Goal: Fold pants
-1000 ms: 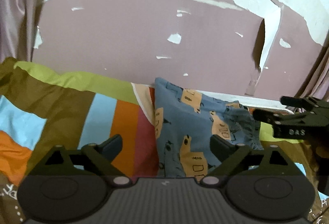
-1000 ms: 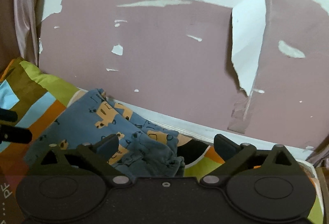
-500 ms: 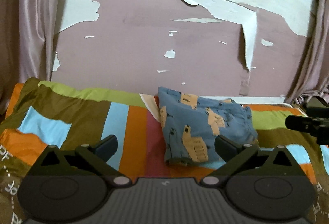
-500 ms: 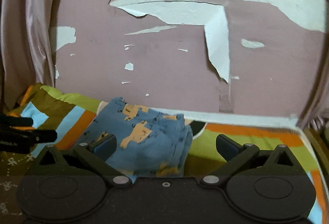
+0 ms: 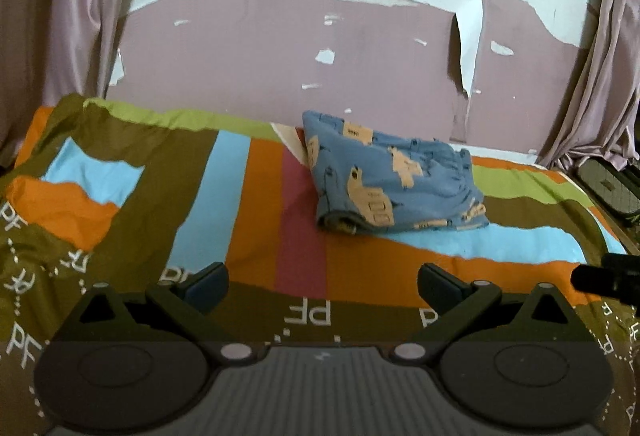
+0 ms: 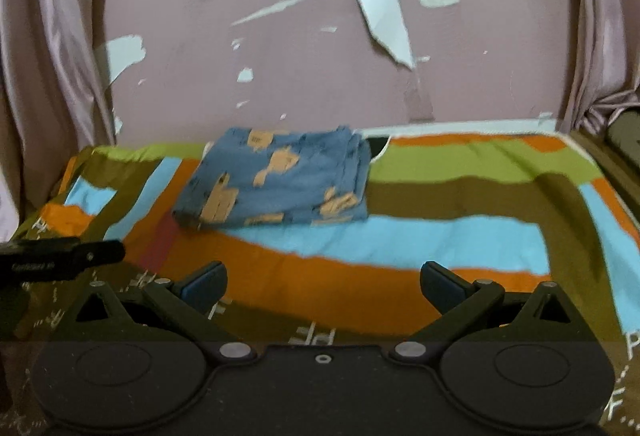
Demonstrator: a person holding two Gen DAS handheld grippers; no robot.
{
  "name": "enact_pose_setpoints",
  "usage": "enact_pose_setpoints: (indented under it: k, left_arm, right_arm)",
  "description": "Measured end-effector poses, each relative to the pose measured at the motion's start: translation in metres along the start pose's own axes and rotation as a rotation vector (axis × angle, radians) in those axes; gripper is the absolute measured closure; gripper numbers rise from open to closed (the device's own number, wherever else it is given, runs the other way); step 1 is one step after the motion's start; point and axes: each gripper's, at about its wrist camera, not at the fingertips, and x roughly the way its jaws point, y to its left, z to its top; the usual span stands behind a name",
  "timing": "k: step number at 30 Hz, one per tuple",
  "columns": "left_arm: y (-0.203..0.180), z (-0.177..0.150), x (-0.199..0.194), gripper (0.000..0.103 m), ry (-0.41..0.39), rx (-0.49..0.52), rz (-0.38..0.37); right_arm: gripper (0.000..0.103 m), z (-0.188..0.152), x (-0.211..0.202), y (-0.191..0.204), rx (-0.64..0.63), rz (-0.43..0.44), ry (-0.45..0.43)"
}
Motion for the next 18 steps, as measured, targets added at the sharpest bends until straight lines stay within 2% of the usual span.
enact_pose_setpoints:
  k: [7,18]
  left_arm:
    - [-0.005,-0.0068,0.0002,0.0,0.005,0.038,0.004]
    - [-0.0044,-0.0079,0.0023,0.0,0.024,0.028,0.007]
  right_arm:
    - [0.001,-0.0001,0.0008,0.0023,-0.009,0.014,0.001]
    - [0.001,0.0,0.0052,-0.0048,0.014,-0.006,0.023]
